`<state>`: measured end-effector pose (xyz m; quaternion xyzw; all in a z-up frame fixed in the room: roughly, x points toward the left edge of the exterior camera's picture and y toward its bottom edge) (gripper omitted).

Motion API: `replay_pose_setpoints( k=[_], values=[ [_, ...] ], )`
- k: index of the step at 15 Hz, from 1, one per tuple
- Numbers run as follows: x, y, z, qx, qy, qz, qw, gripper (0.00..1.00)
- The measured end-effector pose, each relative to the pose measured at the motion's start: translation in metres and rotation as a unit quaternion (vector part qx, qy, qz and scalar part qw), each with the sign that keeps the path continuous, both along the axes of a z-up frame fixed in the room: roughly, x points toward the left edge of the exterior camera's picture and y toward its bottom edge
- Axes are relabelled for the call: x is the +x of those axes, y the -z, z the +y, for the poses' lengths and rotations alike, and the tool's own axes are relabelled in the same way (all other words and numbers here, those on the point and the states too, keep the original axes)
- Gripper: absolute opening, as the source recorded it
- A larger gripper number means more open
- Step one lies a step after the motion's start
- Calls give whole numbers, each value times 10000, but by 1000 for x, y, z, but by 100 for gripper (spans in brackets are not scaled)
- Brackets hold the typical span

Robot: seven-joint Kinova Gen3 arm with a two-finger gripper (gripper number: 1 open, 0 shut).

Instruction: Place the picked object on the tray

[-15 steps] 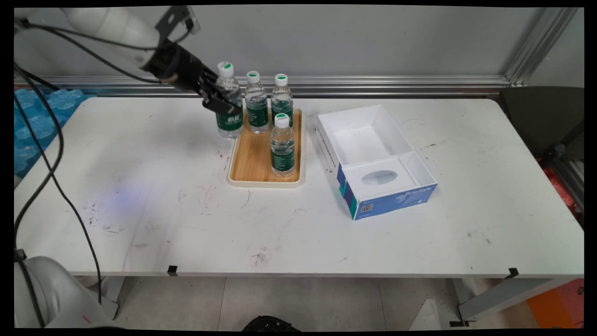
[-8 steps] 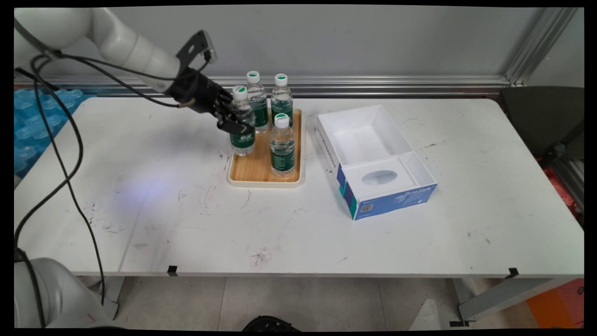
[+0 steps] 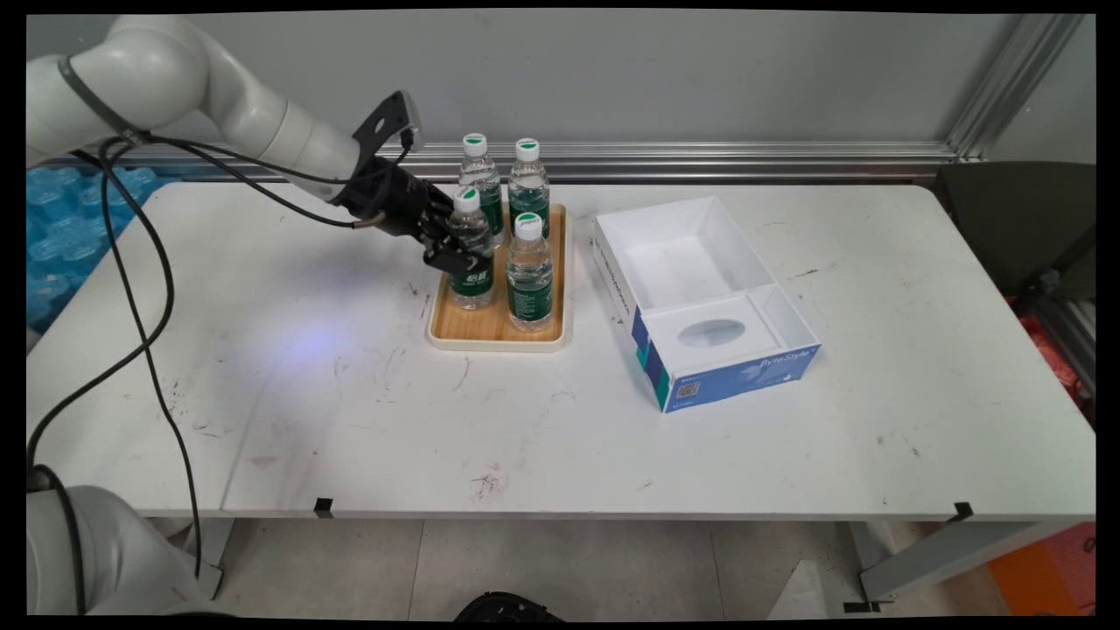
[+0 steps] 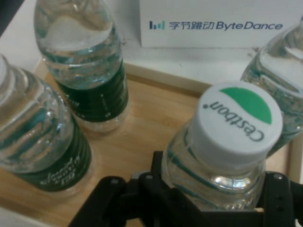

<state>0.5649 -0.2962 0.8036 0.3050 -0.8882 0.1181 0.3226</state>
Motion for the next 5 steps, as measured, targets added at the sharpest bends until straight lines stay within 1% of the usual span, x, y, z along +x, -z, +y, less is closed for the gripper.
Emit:
replay_pose_setpoints(
  k=[1,2,5],
  values=[
    [1,3,0,-8,17,9,10000,0],
    [2,5,1,-12,29,14,10000,100],
    [6,9,4,-15,64,8,10000,100]
  ],
)
